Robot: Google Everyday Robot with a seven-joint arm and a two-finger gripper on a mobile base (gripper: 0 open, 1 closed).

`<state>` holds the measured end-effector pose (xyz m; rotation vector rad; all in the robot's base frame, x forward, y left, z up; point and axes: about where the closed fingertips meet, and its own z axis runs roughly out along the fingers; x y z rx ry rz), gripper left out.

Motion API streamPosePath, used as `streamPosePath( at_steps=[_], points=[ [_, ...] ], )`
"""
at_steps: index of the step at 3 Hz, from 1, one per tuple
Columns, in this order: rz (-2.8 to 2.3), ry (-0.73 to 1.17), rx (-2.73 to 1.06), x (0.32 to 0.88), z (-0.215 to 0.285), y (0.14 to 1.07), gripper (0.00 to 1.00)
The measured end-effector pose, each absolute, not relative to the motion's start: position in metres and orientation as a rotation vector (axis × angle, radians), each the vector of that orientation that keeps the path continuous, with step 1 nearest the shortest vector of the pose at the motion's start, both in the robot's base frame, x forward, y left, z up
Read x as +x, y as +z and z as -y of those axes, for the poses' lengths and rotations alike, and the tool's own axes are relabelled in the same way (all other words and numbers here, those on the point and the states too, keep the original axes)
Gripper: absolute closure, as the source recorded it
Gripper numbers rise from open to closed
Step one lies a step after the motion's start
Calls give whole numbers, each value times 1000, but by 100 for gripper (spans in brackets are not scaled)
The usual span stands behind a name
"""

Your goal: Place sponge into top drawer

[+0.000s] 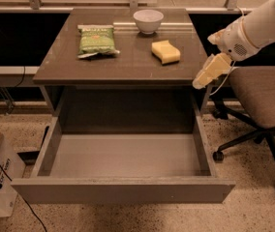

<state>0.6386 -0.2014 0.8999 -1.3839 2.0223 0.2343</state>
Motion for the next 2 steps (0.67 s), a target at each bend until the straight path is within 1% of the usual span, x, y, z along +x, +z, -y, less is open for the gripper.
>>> streamPosePath(
  at_steps=[1, 2],
  points=[
    [-1996, 360, -1223, 680, 212, 883, 0],
    [-1990, 389, -1215, 689, 204, 874, 0]
  ],
)
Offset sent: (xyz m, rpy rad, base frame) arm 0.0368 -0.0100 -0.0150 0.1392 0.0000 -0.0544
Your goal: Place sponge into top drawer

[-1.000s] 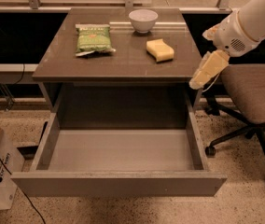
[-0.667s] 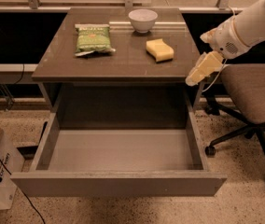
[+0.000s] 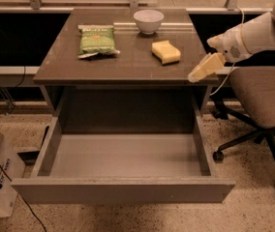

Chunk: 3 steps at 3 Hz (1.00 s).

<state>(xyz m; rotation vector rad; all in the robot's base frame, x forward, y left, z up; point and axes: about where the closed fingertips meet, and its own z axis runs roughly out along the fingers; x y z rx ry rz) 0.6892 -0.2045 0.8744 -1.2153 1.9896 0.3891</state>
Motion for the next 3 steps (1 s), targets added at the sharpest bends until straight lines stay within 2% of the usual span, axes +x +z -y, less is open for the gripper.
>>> streamPosePath(
  at_steps=[3],
  points=[
    [-1920, 322, -1168, 752, 156, 867, 0]
  ],
)
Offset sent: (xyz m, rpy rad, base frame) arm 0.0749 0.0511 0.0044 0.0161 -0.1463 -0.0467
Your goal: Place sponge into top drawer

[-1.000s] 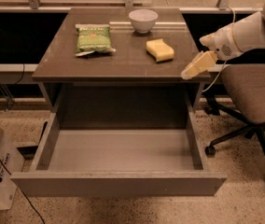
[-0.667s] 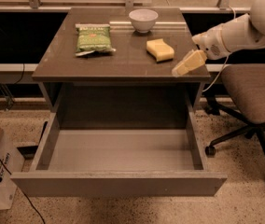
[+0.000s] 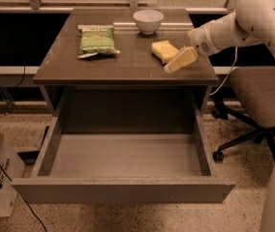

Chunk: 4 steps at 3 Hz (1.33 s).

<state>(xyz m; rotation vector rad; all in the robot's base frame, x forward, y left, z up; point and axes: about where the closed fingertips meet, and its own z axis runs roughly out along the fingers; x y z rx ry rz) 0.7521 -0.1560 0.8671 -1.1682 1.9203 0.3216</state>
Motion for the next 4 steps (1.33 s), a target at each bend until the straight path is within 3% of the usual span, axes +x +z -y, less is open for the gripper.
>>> streamPosePath(
  at_steps=[4],
  points=[
    [-1991, 315, -1043, 817, 165, 834, 0]
  ],
)
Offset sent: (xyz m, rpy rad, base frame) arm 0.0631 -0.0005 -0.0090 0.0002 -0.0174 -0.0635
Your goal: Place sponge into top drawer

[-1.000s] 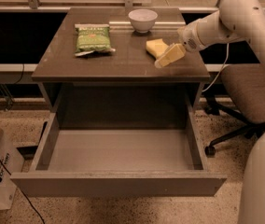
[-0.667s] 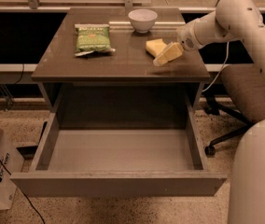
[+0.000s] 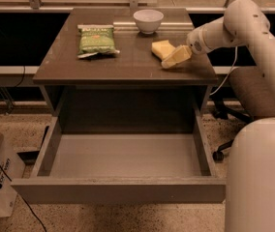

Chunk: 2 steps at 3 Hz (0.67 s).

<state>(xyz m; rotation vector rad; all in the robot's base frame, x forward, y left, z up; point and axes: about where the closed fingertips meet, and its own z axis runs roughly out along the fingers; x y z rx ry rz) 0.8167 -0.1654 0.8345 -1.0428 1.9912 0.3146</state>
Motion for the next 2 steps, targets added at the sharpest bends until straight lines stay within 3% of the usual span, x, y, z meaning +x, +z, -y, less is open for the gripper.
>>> streamPosePath(
  at_steps=[1, 2],
  points=[
    [-2015, 308, -1010, 819, 175, 836, 17],
    [-2037, 319, -992, 812, 177, 842, 40]
  ],
)
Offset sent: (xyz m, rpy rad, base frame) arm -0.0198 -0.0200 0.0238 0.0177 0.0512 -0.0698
